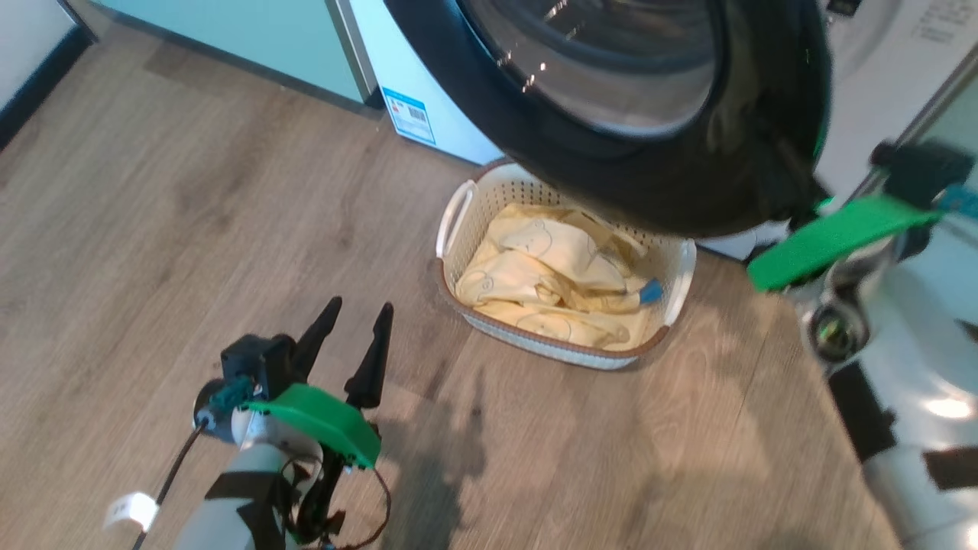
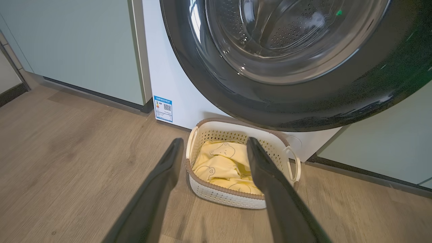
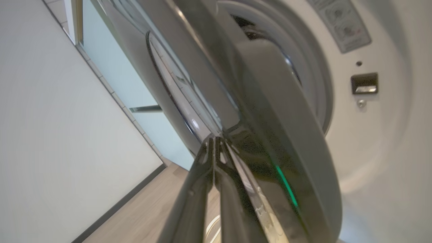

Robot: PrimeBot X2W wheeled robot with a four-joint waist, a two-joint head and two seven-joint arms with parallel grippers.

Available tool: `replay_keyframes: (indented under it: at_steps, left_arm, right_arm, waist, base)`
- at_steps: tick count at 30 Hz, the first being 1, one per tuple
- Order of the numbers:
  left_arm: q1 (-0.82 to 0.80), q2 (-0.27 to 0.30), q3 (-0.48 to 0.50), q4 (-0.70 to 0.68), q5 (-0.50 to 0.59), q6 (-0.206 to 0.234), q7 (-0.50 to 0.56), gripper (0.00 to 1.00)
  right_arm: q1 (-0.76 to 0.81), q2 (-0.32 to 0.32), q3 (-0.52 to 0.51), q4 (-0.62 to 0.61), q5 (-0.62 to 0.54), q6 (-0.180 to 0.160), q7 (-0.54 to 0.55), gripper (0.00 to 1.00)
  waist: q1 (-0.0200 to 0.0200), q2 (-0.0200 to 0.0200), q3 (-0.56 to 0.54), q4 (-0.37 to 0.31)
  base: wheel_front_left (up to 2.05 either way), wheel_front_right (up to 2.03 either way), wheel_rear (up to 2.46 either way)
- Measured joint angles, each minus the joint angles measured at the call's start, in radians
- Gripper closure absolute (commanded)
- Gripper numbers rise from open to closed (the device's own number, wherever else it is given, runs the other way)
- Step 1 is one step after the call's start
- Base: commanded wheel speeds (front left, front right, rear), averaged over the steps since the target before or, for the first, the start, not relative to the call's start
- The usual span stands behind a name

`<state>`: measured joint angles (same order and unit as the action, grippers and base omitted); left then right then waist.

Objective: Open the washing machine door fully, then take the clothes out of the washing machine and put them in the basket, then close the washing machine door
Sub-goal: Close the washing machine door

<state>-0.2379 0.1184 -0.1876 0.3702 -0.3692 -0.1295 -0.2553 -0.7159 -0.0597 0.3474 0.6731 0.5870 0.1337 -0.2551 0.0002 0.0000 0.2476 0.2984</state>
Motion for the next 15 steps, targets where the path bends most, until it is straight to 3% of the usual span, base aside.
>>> replay_keyframes:
  at_steps: [15]
  left_arm:
    - [-0.106, -0.021, 0.023, -0.020, 0.017, 0.000, 0.000, 0.00]
  right_arm:
    - [-0.292, -0.002, -0.134, 0.106, -0.112, 0.000, 0.000, 1.00]
  waist:
    - [0.0001, 0.0000, 0.151, -0.040]
  base:
    - [0.00, 0.00, 0.00]
